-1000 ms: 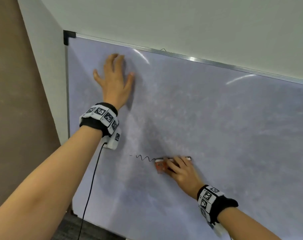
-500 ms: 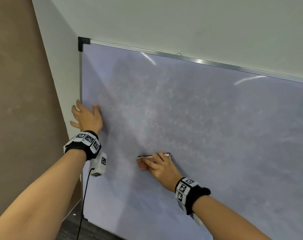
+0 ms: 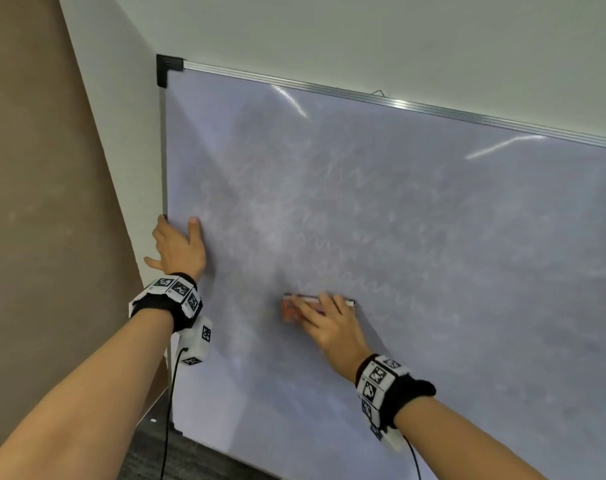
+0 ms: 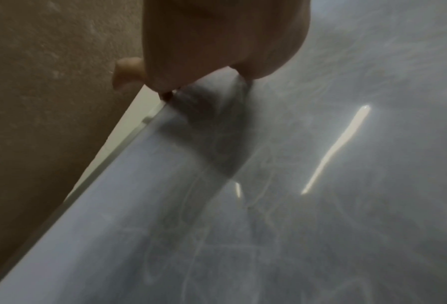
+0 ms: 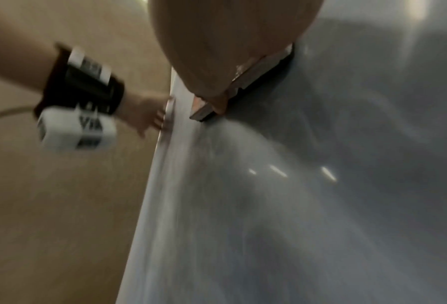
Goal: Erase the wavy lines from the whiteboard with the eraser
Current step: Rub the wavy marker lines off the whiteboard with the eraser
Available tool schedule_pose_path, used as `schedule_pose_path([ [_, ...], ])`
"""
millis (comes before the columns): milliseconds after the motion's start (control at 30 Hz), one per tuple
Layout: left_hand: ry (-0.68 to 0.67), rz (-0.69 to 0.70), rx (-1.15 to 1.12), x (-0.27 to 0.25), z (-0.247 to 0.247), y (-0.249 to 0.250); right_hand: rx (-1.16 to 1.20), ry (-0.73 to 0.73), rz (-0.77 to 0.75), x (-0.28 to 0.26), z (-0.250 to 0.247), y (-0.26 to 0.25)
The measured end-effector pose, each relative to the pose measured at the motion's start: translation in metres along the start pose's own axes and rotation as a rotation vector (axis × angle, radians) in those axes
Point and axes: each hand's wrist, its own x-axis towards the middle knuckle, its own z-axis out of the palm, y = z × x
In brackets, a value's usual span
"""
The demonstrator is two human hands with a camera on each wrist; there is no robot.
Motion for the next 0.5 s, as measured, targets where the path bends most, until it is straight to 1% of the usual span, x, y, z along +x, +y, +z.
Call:
schedule_pose_path([
  [67, 0.027, -0.013, 0.013, 0.0, 0.005, 0.001, 0.004, 0.036, 0.083, 0.029, -0.008, 0.012],
  [167, 0.05, -0.032, 0.018, 0.002, 0.011, 0.002, -0.036, 0.011, 0.057, 0.034, -0.005, 0.017],
  [233, 0.061, -0.038, 0.018, 0.002, 0.014, 0.001, -0.058, -0.022, -0.027, 0.013, 0.005, 0.008],
  [300, 0.06, -0.025, 0.023, 0.001, 0.015, -0.003, -0.047, -0.084, -0.113, -0.025, 0.019, -0.008],
  [400, 0.039, 0.01, 0.021, 0.002, 0.011, -0.007, 0.027, -0.199, -0.125, -0.083, 0.027, -0.022],
  [500, 0.038, 0.03, 0.033, 0.001, 0.01, -0.011, -0.015, -0.253, -0.154, -0.112, 0.024, -0.02],
])
